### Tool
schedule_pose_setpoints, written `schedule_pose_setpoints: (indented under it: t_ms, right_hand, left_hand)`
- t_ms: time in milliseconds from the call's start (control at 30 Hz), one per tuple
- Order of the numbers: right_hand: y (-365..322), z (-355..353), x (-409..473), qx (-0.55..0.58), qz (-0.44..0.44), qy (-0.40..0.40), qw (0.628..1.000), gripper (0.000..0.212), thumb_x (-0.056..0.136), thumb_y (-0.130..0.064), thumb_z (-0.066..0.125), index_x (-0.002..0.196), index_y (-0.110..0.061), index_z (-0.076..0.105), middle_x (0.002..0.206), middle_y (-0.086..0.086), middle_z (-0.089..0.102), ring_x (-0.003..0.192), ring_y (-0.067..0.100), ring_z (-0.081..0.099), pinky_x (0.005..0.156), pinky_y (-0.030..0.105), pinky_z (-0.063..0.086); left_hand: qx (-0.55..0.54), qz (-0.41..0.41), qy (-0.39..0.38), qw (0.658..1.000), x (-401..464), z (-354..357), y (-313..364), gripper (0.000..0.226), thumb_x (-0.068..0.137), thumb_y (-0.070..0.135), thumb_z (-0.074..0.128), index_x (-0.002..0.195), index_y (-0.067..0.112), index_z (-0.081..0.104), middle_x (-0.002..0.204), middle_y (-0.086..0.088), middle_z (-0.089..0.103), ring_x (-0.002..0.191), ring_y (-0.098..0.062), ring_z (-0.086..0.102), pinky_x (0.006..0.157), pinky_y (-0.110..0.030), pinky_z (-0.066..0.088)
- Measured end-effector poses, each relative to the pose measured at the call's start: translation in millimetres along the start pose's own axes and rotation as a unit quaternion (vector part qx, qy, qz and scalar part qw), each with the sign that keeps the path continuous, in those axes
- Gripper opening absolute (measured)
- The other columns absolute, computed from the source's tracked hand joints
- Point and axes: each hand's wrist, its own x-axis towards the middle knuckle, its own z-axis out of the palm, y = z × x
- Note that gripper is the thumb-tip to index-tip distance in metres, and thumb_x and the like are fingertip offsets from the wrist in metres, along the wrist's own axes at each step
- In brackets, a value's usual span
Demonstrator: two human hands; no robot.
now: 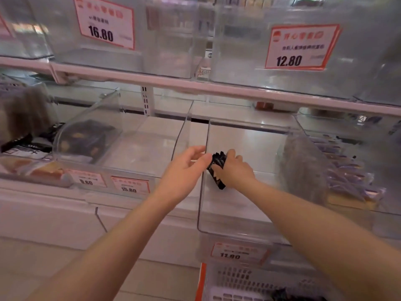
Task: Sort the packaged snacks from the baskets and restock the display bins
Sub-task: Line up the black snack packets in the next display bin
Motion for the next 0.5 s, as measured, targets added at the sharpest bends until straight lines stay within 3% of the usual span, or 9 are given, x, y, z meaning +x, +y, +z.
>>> schedule_pose_setpoints:
  t_ms: [133, 233, 367, 500]
  right_hand:
    - [3.1, -7.1, -7.9, 0.051, -0.083, -0.064, 0.993, 0.075, 0.080, -0.050, 0.061, 0.138, -0.015, 0.027, 0.136, 0.015, 0.040, 0.121, 0.035, 0.045, 0.099, 0.041, 0.038]
    - [12.5, -10.4, -21.1, -0.049, -0.184, -0.079, 0.979, 0.085, 0.078, -0.042, 0.067, 0.145, -0.016, 0.021, 0.151, 0.015, 0.016, 0.127, 0.040, 0.036, 0.106, 0.042, 0.034]
    - [9.7, -4.0, -21.7, -0.139, -0.238, -0.007, 0.961, 0.073, 0.086, -0.039, 0.061, 0.144, -0.014, 0.024, 0.144, 0.014, 0.030, 0.125, 0.036, 0.035, 0.102, 0.042, 0.037]
    - [-2.3, 0.5, -9.0, -0.139, -0.213, 0.023, 0.967, 0.061, 0.088, -0.032, 0.057, 0.138, -0.009, 0.032, 0.135, 0.016, 0.039, 0.124, 0.034, 0.033, 0.097, 0.041, 0.042]
  left_hand:
    - [-0.012, 0.002, 0.001, 1.000, -2.0, 0.8, 1.6, 0.036, 0.092, 0.036, 0.050, 0.127, 0.026, 0.050, 0.120, 0.006, 0.058, 0.107, -0.008, 0.058, 0.100, -0.037, 0.045]
    - [-0.023, -0.002, 0.003, 1.000, -2.6, 1.7, 0.7, 0.038, 0.092, 0.037, 0.050, 0.127, 0.026, 0.051, 0.120, 0.006, 0.059, 0.108, -0.009, 0.057, 0.101, -0.039, 0.045]
    - [-0.021, -0.004, -0.001, 1.000, -1.9, 0.1, -1.1, 0.038, 0.091, 0.040, 0.050, 0.127, 0.027, 0.051, 0.119, 0.008, 0.059, 0.110, -0.009, 0.057, 0.101, -0.039, 0.044]
    - [-0.023, -0.002, -0.006, 1.000, -2.6, -1.5, -0.9, 0.038, 0.091, 0.039, 0.051, 0.127, 0.026, 0.051, 0.118, 0.009, 0.059, 0.108, -0.008, 0.057, 0.100, -0.036, 0.045]
